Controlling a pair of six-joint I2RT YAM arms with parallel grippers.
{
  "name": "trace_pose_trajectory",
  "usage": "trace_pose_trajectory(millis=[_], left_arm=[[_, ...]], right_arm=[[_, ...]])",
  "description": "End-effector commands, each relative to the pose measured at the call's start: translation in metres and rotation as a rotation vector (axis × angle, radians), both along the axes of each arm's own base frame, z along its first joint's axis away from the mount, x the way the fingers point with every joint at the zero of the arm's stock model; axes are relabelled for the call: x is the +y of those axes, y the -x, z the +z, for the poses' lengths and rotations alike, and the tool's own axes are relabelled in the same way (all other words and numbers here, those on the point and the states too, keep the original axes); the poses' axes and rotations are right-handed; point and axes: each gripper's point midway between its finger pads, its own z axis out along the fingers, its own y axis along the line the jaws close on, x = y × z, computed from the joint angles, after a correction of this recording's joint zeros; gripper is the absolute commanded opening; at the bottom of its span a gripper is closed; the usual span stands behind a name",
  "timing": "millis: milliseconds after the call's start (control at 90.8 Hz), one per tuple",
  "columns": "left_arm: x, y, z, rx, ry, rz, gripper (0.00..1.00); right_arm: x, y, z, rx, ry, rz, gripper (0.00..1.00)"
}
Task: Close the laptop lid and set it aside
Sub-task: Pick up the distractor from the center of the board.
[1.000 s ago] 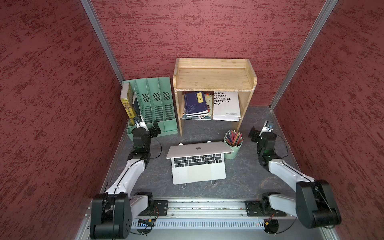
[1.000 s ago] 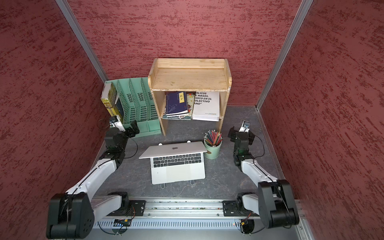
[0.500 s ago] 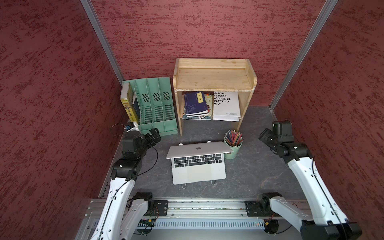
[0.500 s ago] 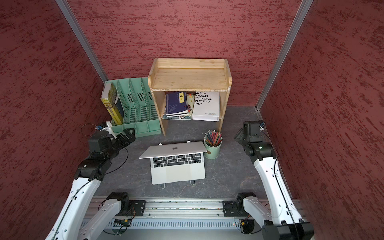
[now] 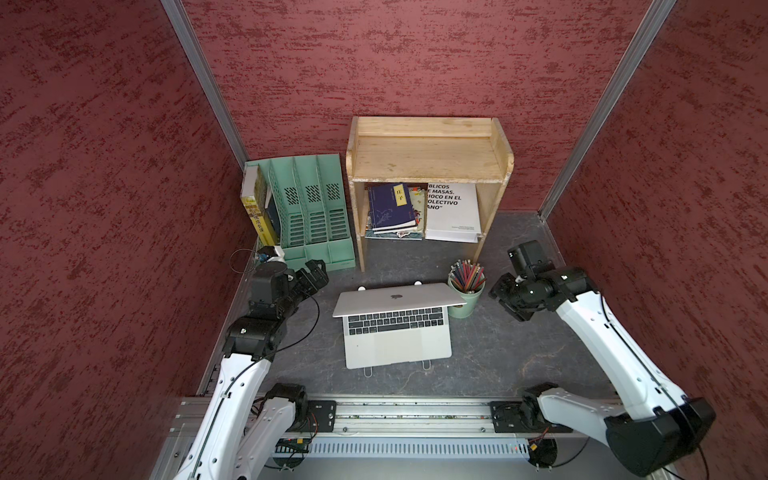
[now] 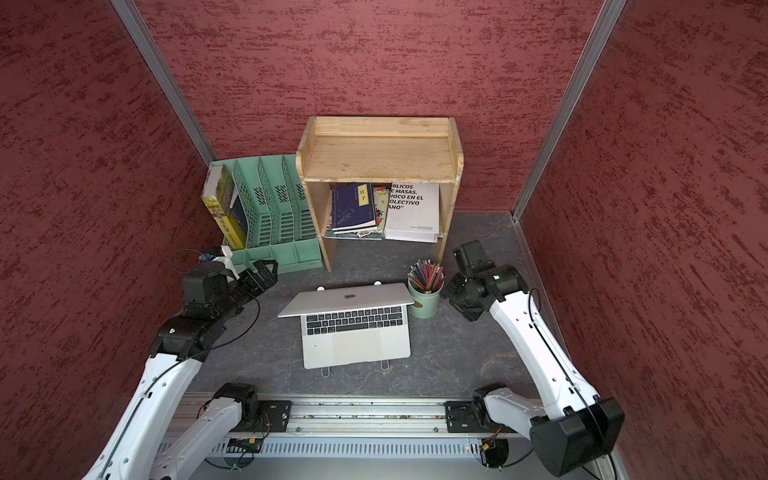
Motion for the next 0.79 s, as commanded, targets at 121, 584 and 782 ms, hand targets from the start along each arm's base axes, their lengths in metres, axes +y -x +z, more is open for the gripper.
trace_pose_trajectory(millis=[121, 584, 782], left_arm=[[-0.006, 0.001, -0.002, -0.024, 0.028, -0.011, 1.0], [-0.012, 0.002, -0.017, -0.01, 0.05, -0.028, 1.0], [-0.012, 0.005, -0.023, -0.012, 0.062, -0.029, 1.0]], right_arm=[[0.022, -0.017, 0.009, -0.003, -0.02, 0.02, 0.55], [0.034, -0.044, -0.016, 0.063, 0.009, 0.041, 0.35], [0.036, -0.054, -0.028, 0.086, 0.036, 0.048, 0.31]])
